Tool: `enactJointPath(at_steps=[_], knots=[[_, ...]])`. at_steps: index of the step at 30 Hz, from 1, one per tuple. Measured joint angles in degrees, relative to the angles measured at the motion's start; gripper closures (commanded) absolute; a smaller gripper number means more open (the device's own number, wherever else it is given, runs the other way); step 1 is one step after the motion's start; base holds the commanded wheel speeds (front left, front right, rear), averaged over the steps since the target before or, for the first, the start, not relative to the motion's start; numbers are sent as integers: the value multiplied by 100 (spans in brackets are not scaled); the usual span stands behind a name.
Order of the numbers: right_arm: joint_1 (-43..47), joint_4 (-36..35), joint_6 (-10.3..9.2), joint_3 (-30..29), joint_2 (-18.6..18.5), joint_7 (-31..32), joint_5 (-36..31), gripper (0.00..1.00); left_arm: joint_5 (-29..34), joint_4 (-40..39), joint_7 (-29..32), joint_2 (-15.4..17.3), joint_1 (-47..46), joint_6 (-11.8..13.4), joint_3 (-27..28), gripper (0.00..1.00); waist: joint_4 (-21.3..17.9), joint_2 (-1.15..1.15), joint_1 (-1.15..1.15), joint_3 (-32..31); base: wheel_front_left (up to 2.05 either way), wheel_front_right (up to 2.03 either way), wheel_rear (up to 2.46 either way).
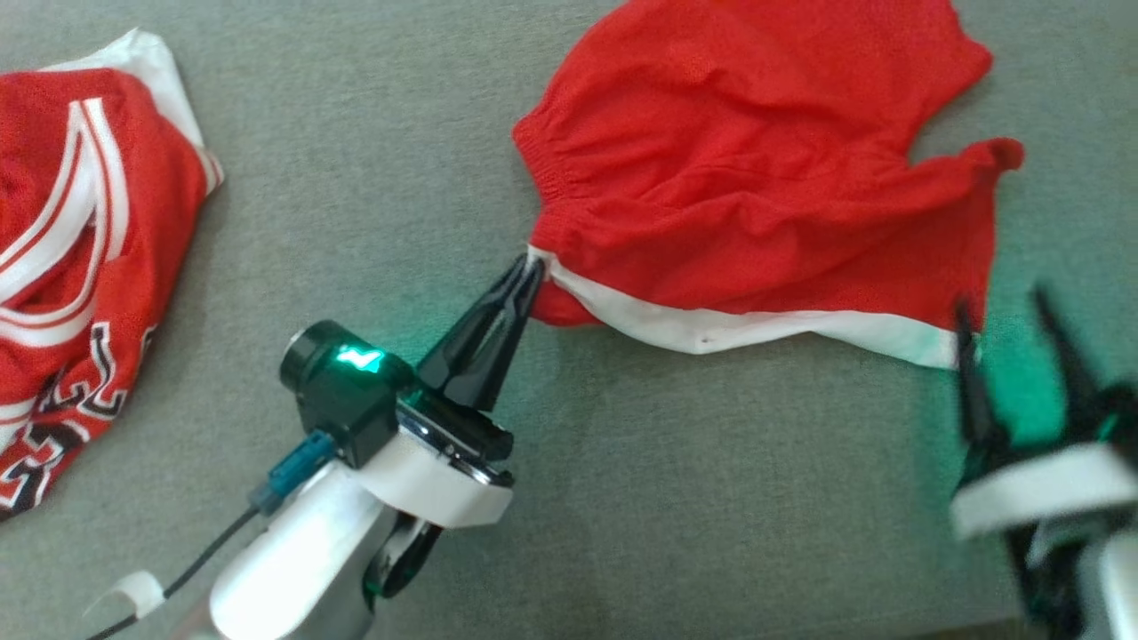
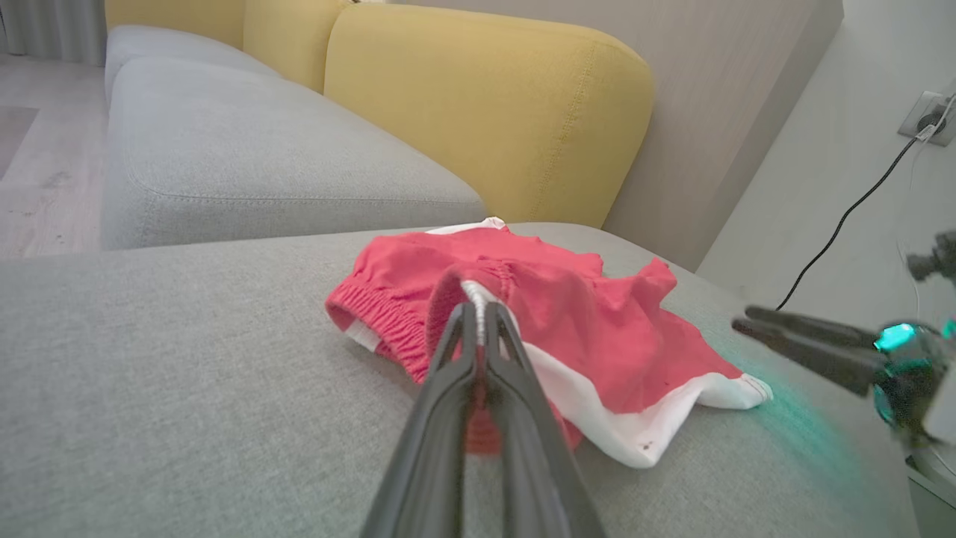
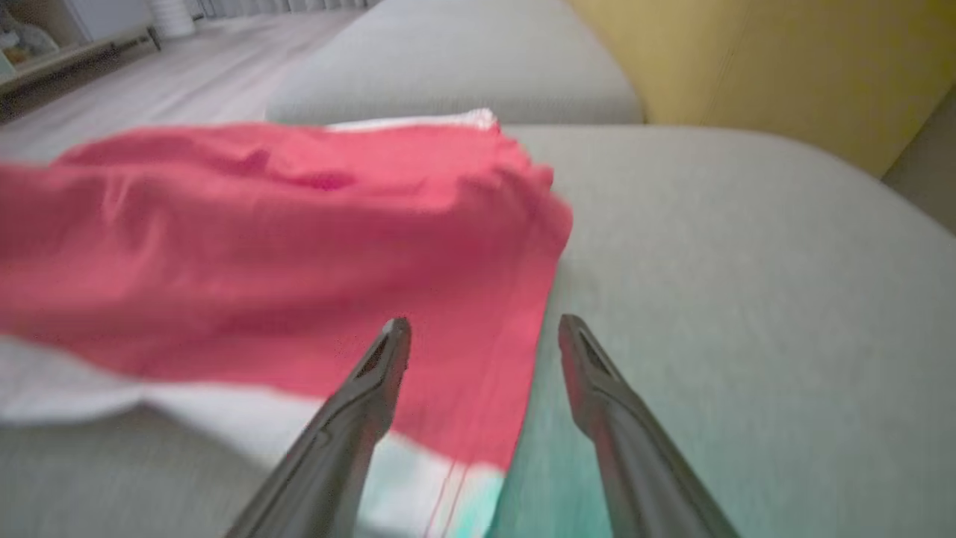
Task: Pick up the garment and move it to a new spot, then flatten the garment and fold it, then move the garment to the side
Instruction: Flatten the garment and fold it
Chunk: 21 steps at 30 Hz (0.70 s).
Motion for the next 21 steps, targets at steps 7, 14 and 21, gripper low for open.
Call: enactJointPath(at_steps=[7,14,21], knots=[[684,179,0,394,274,-60,-332,0,127,-55,0,-15,170,-18,268,100,-162,0,0,-75,0,0,0],[401,709,0,264,459,-141,-528,3,221,-27,0,-75,246,-119,303,100,-89,0,0,-134,0,0,0],[217,934,0,271,464,-198,-528,100,237,9,0,-100,376,-168,335,100,-39,0,0,-184,0,0,0]])
